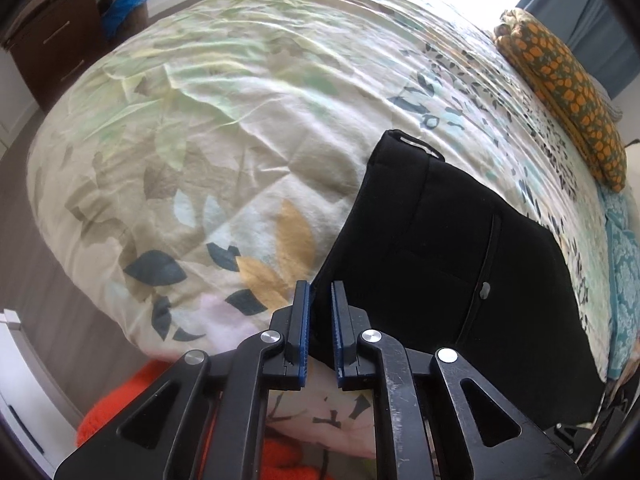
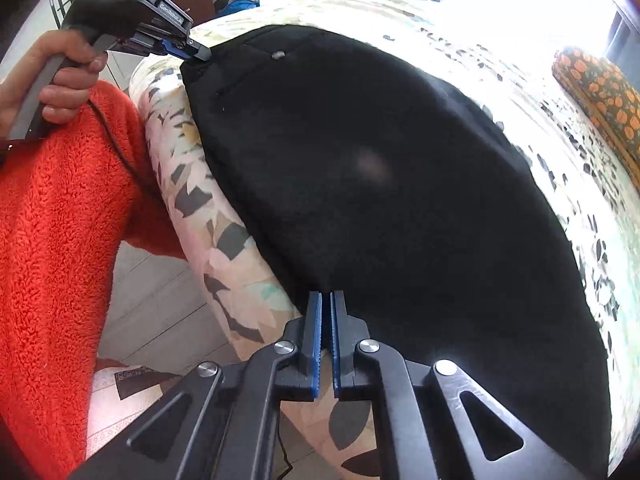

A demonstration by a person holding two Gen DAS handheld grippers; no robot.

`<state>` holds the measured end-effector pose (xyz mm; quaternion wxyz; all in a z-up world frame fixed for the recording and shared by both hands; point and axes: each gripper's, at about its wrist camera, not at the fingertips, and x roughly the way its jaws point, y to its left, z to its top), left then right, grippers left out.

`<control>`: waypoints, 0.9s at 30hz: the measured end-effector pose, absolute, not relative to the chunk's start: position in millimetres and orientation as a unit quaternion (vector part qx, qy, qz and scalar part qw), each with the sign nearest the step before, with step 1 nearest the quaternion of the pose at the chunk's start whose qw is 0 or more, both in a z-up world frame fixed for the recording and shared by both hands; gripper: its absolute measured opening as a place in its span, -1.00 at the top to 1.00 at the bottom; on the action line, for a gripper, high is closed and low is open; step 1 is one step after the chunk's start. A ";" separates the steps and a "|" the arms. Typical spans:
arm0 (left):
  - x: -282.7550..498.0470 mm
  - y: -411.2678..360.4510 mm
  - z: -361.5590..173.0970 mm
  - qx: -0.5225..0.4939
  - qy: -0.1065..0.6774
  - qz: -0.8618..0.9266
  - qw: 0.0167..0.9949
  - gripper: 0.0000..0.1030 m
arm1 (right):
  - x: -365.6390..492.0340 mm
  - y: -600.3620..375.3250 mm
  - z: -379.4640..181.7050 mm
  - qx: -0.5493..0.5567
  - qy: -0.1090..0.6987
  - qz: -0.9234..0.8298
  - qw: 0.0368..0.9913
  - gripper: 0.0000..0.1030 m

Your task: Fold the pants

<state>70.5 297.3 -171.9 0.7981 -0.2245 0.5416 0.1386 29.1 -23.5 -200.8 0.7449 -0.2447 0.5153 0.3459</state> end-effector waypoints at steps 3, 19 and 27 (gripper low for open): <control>69.5 297.8 -170.3 -0.219 0.547 0.162 0.792 0.61 | 28.5 -31.9 -212.9 -0.233 0.525 0.351 0.739 0.99; 120.3 167.4 -125.4 -0.116 0.455 0.045 0.882 -0.14 | 200.7 -124.7 -139.4 0.137 0.526 0.279 0.792 -0.58; 99.0 102.1 -188.9 0.056 0.555 -0.004 0.830 0.24 | 327.4 -127.3 -205.9 0.258 0.626 0.283 0.679 -0.65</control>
